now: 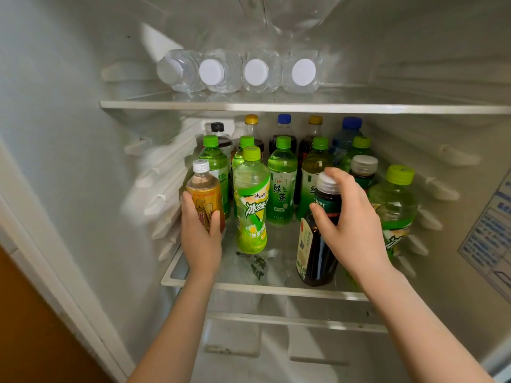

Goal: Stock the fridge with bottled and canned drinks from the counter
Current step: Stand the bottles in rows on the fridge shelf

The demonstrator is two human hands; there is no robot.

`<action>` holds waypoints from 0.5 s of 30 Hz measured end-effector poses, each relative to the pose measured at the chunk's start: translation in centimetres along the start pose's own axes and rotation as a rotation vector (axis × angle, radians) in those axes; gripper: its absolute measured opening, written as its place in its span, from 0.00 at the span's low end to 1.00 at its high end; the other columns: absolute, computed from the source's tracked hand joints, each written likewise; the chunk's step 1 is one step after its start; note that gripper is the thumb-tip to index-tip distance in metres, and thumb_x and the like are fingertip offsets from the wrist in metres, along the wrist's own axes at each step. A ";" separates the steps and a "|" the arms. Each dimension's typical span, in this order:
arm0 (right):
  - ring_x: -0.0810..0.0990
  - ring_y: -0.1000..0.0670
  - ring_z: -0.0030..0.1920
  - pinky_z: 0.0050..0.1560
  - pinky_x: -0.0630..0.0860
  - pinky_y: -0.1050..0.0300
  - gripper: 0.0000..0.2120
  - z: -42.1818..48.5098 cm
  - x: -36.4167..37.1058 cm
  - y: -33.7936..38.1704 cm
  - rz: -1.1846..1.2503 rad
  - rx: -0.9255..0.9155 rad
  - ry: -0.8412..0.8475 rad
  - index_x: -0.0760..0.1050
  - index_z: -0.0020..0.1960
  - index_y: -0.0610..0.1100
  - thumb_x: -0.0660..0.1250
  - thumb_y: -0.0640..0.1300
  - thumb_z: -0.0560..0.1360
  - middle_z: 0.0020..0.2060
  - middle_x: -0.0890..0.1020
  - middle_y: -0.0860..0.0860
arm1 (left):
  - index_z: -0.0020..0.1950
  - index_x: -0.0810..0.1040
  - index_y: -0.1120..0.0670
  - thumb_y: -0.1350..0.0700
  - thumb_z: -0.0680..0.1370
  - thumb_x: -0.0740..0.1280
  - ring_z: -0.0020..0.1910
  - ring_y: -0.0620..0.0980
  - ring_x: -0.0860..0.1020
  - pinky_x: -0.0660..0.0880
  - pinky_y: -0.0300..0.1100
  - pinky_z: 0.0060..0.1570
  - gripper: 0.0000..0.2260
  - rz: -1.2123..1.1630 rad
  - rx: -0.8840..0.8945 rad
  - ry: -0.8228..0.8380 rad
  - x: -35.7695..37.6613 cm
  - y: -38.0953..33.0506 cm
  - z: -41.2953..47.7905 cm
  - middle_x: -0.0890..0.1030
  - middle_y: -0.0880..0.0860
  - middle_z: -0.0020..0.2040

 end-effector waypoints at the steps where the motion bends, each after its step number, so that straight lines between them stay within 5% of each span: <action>1: 0.73 0.53 0.57 0.49 0.70 0.60 0.27 0.0 0.0 0.0 0.001 -0.002 0.001 0.63 0.70 0.50 0.69 0.44 0.74 0.62 0.73 0.51 | 0.78 0.50 0.55 0.52 0.79 0.64 0.73 0.53 0.63 0.64 0.52 0.71 0.33 -0.010 -0.011 0.011 0.0 0.1 -0.4 0.62 0.55 0.76; 4: 0.70 0.56 0.57 0.50 0.72 0.58 0.30 0.0 -0.1 0.4 -0.022 -0.020 -0.002 0.60 0.73 0.50 0.69 0.45 0.74 0.65 0.72 0.50 | 0.78 0.52 0.56 0.52 0.78 0.64 0.74 0.51 0.59 0.57 0.43 0.73 0.32 -0.064 -0.021 -0.069 -1.1 -0.4 -1.9 0.61 0.56 0.76; 7: 0.66 0.58 0.61 0.51 0.70 0.61 0.39 -0.7 0.0 0.5 -0.028 0.014 -0.002 0.48 0.77 0.52 0.68 0.47 0.75 0.70 0.68 0.50 | 0.70 0.65 0.60 0.52 0.76 0.64 0.69 0.51 0.65 0.55 0.29 0.68 0.25 -0.066 0.173 -0.132 -1.9 -3.6 -3.6 0.68 0.58 0.69; 9: 0.64 0.60 0.66 0.57 0.67 0.64 0.41 -1.7 -0.4 0.6 0.017 0.033 -0.044 0.46 0.78 0.50 0.68 0.48 0.74 0.71 0.66 0.52 | 0.66 0.69 0.60 0.50 0.74 0.63 0.66 0.50 0.67 0.58 0.31 0.67 0.23 -0.097 0.206 -0.082 -1.2 -4.8 -4.2 0.70 0.56 0.65; 11: 0.63 0.59 0.69 0.65 0.63 0.66 0.35 -2.9 -1.6 0.4 0.058 0.002 -0.164 0.54 0.76 0.44 0.68 0.45 0.74 0.68 0.67 0.54 | 0.63 0.71 0.58 0.48 0.73 0.63 0.65 0.49 0.67 0.62 0.39 0.67 0.22 -0.139 0.151 -0.053 -0.6 -5.3 -4.5 0.70 0.51 0.63; 15: 0.67 0.49 0.68 0.70 0.60 0.61 0.24 -5.7 -5.0 -1.0 0.004 -0.026 -0.420 0.67 0.67 0.34 0.64 0.42 0.73 0.64 0.72 0.41 | 0.60 0.73 0.56 0.52 0.74 0.64 0.61 0.46 0.70 0.71 0.52 0.61 0.16 -0.294 0.253 -0.042 0.2 -7.7 -5.6 0.70 0.46 0.60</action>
Point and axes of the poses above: each hand's wrist, its own z-axis towards the middle knuckle, its own x-axis out of the palm, y = z × x, the point moved 8 cm from there along z, towards the middle knuckle
